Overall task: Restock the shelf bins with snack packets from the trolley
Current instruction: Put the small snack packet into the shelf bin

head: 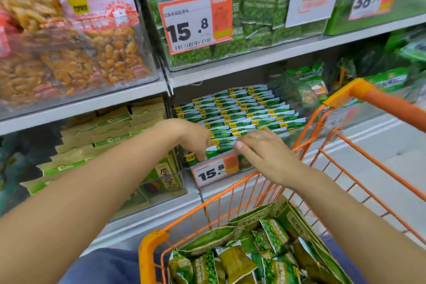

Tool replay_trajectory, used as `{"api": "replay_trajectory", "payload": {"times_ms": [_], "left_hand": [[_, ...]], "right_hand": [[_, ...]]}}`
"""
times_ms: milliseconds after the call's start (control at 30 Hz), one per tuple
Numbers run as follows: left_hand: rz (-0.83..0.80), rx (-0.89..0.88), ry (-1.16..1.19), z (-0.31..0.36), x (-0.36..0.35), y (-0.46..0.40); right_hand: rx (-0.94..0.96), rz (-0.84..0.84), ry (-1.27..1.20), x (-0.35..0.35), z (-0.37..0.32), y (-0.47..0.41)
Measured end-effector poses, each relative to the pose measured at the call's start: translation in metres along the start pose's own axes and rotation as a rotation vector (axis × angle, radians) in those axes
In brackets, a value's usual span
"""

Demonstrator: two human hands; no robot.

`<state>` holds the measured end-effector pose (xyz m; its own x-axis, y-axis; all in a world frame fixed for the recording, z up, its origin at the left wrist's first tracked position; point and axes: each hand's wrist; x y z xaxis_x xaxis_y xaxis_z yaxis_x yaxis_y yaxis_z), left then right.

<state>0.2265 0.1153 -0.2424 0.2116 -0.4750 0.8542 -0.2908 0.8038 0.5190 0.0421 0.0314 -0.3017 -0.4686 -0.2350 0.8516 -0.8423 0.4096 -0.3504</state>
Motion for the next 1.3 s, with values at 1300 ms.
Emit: {"api": "replay_trajectory", "payload": {"times_ms": [1300], "left_hand": [[0.006, 0.131, 0.056, 0.001, -0.018, -0.023]], "right_hand": [[0.106, -0.467, 0.197, -0.001, -0.007, -0.098]]}}
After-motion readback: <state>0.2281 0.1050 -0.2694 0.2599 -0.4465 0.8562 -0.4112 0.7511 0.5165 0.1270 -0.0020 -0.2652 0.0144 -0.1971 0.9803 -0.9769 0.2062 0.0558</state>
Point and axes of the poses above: each hand's wrist, its own y-axis away from the middle knuckle, its own x-axis out of the back of the hand, z = x × y, and after that the axes turned 10 degrees about z, right-handed
